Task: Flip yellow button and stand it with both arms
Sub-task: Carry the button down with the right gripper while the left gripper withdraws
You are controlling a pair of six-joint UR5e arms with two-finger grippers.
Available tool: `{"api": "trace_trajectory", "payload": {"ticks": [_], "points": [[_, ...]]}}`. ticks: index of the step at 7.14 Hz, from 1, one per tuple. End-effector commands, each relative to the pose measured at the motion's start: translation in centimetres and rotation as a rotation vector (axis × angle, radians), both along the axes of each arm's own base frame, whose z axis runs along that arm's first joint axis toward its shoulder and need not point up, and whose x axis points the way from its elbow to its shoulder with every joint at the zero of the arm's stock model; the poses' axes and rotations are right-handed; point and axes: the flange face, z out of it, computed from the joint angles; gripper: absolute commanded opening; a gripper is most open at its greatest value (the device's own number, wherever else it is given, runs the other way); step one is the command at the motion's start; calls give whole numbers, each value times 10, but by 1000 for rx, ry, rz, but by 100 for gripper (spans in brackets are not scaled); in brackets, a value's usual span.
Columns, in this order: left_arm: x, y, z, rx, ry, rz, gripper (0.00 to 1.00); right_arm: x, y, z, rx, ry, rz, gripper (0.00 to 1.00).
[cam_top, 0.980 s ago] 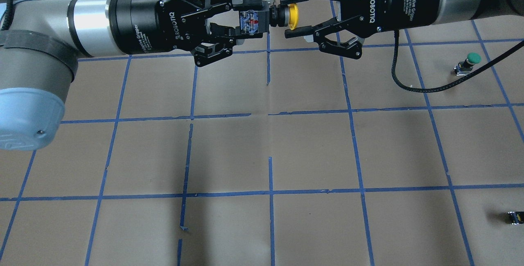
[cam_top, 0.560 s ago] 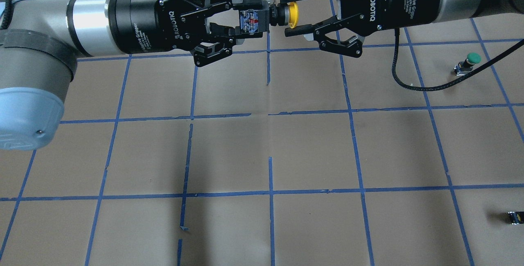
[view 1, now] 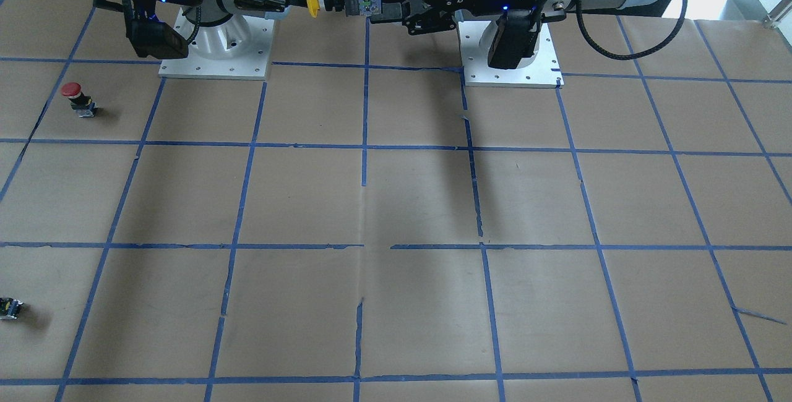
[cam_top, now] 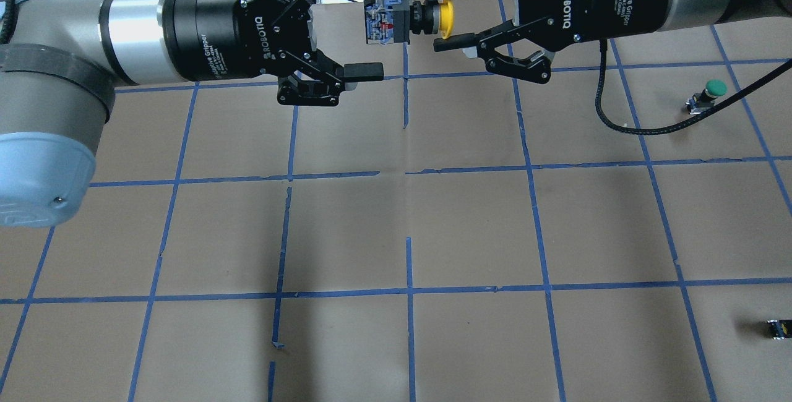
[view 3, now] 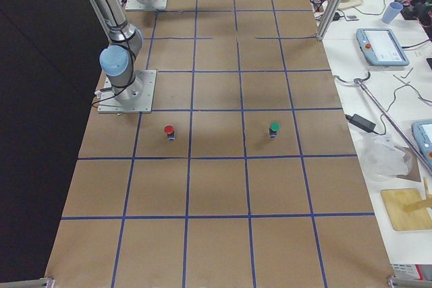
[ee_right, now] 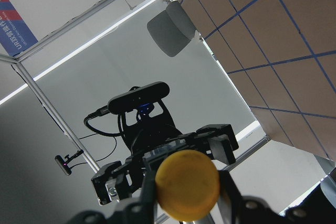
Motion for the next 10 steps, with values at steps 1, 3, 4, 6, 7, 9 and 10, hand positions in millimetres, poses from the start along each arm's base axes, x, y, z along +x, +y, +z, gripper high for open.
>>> {"api": "trace_trajectory", "payload": {"ticks": [1, 3, 4, 6, 7, 9, 10], "points": [[2, -2, -5, -14, -69, 1, 100, -4, -4, 8, -101, 59, 30, 26], [9, -1, -11, -82, -263, 10, 100, -9, -2, 11, -195, 198, 117, 26], [14, -7, -20, -98, -350, 18, 100, -16, 0, 6, -297, 330, 215, 26], [25, -12, -23, -117, -491, 37, 100, -46, 2, -20, -514, 494, 449, 23], [32, -16, -24, -118, -585, 46, 100, -72, 0, -42, -620, 522, 573, 22], [56, -24, -27, -106, -875, 72, 100, -137, 11, -93, -825, 512, 829, 19], [65, -26, -31, -87, -974, 75, 100, -178, 17, -121, -883, 543, 902, 19]]}}
